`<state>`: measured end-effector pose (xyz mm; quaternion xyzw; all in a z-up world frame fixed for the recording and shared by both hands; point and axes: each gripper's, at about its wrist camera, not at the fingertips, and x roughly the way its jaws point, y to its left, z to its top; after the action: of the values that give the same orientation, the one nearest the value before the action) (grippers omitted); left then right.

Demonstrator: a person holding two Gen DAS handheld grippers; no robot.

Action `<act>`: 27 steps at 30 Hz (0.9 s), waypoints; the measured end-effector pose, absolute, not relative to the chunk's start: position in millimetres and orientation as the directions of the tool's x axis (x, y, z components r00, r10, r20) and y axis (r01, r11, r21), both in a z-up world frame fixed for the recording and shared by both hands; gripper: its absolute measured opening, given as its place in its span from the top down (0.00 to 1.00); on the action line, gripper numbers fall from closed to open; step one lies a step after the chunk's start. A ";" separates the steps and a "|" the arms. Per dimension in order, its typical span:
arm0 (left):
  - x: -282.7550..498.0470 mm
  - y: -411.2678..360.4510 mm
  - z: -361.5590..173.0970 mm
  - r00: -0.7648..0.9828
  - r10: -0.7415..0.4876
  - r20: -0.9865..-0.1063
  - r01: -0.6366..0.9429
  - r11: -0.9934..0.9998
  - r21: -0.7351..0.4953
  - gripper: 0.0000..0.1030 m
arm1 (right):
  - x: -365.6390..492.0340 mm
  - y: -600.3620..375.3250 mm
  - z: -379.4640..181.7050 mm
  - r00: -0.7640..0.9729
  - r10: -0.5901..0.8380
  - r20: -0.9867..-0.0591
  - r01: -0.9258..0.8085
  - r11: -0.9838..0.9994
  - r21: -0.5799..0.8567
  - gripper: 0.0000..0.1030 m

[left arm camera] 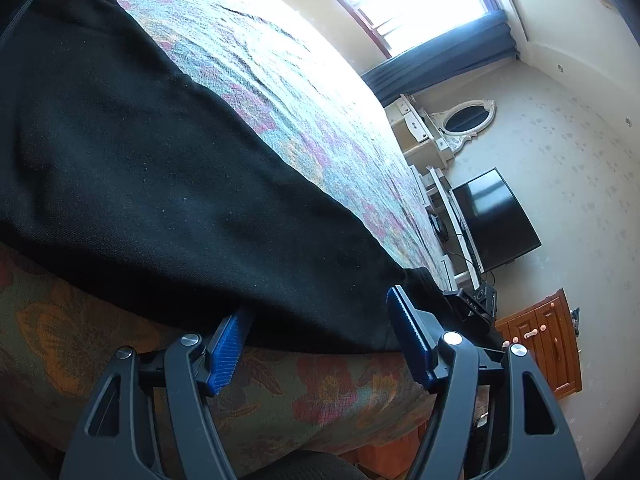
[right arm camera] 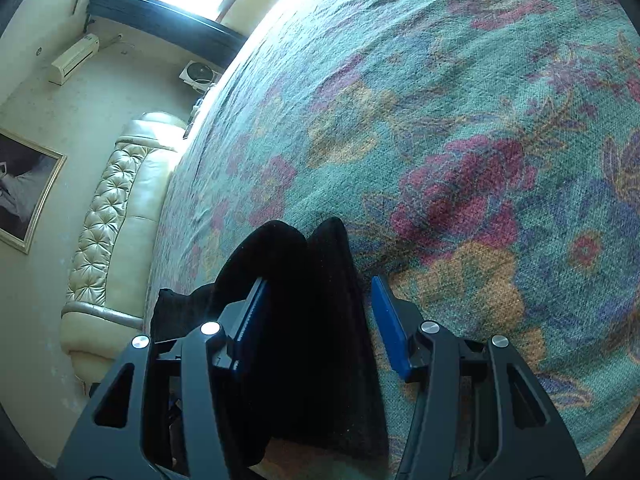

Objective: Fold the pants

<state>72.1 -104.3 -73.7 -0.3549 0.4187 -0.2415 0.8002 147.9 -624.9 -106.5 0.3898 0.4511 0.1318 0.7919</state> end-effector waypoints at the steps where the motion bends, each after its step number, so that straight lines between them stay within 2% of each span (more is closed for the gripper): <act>1: 72.0 -104.7 -73.8 0.530 -0.687 -0.497 0.082 0.624 -0.777 0.35 | 150.8 -625.2 -106.5 0.547 0.576 -0.607 0.143 0.651 0.746 0.67; 2: 71.6 -103.8 -74.3 0.528 -0.692 -0.492 0.077 0.616 -0.784 0.34 | 149.7 -629.7 -110.7 0.535 0.597 -0.598 0.149 0.630 0.762 0.77; 3: 70.5 -103.9 -74.7 0.524 -0.699 -0.487 0.073 0.606 -0.792 0.31 | 149.1 -631.1 -114.5 0.526 0.604 -0.599 0.162 0.621 0.767 0.94; 6: 65.9 -109.2 -79.3 0.495 -0.720 -0.487 0.047 0.581 -0.813 0.29 | 140.4 -636.1 -112.2 0.553 0.594 -0.584 0.145 0.622 0.770 0.94; 11: 60.2 -135.6 -75.2 0.413 -0.783 -0.464 0.116 0.551 -0.826 0.29 | 131.3 -644.3 -90.8 0.588 0.447 -0.674 0.159 0.753 0.638 0.95; 13: 60.1 -141.5 -68.3 0.416 -0.787 -0.456 0.169 0.560 -0.811 0.29 | 133.8 -643.9 -107.7 0.559 0.435 -0.706 0.200 0.755 0.624 0.95; 15: 61.7 -140.6 -62.6 0.435 -0.775 -0.459 0.210 0.583 -0.785 0.29 | 134.1 -646.4 -107.4 0.578 0.434 -0.691 0.205 0.743 0.637 0.95; 18: 66.9 -126.7 -59.2 0.473 -0.750 -0.462 0.200 0.602 -0.773 0.29 | 133.5 -645.1 -103.0 0.585 0.409 -0.700 0.210 0.758 0.618 0.95; 21: 72.4 -102.0 -62.2 0.505 -0.724 -0.469 0.165 0.615 -0.771 0.29 | 127.0 -649.2 -107.4 0.575 0.478 -0.664 0.228 0.686 0.691 0.91; 23: 73.6 -87.9 -64.0 0.525 -0.699 -0.486 0.143 0.635 -0.759 0.29 | 112.5 -659.3 -102.4 0.584 0.480 -0.655 0.251 0.660 0.708 0.77; 25: 74.3 -71.6 -65.3 0.551 -0.675 -0.491 0.117 0.645 -0.755 0.29 | 92.0 -667.9 -100.5 0.591 0.494 -0.638 0.259 0.633 0.730 0.56; 27: 74.6 -56.9 -67.2 0.573 -0.652 -0.497 0.092 0.654 -0.751 0.29 | 74.7 -666.0 -103.4 0.576 0.536 -0.617 0.249 0.604 0.757 0.52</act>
<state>74.6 -56.9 -67.2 -0.3480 0.4022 -0.2279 0.8156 74.7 -666.0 -103.4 0.4353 0.4509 0.0926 0.7737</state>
